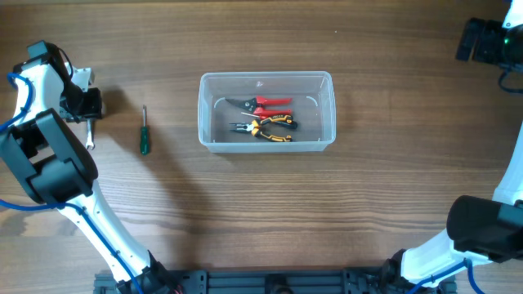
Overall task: Pack container
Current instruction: 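Lower the left gripper and close it on the wrench's socket end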
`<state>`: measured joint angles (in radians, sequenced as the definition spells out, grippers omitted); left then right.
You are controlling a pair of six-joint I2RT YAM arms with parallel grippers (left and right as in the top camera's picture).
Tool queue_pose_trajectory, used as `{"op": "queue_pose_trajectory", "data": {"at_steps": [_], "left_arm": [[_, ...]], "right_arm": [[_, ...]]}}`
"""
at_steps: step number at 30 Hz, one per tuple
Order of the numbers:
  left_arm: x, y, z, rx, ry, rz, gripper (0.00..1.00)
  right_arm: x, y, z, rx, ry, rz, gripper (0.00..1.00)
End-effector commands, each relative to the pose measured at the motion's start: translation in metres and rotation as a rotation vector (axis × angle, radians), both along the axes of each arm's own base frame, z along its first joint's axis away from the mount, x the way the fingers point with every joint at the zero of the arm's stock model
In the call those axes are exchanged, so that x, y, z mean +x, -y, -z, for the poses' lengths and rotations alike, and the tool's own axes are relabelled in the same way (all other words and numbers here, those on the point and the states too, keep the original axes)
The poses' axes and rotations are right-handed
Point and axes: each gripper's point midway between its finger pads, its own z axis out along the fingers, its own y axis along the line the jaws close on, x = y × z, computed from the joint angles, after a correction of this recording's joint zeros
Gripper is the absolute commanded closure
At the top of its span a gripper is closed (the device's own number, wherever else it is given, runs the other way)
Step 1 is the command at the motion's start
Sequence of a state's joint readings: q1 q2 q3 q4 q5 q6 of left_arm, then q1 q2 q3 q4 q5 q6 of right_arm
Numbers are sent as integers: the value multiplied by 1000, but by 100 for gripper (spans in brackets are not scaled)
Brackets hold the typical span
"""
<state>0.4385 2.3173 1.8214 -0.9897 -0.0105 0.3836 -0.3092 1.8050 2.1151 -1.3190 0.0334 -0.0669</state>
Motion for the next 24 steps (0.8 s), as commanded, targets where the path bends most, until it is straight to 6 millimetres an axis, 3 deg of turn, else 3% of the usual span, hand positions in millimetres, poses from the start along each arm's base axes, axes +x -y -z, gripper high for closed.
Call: {"op": "queue_pose_trajectory", "data": {"at_steps": [1, 20, 24], "left_arm": [[0, -2, 7, 5, -13, 5, 71], [0, -2, 7, 5, -13, 4, 86], [0, -2, 7, 5, -13, 1, 95]], "right_arm": [[0, -3, -4, 12, 16, 7, 0], [0, -3, -4, 12, 16, 7, 0], [0, -3, -4, 12, 16, 7, 0]]}}
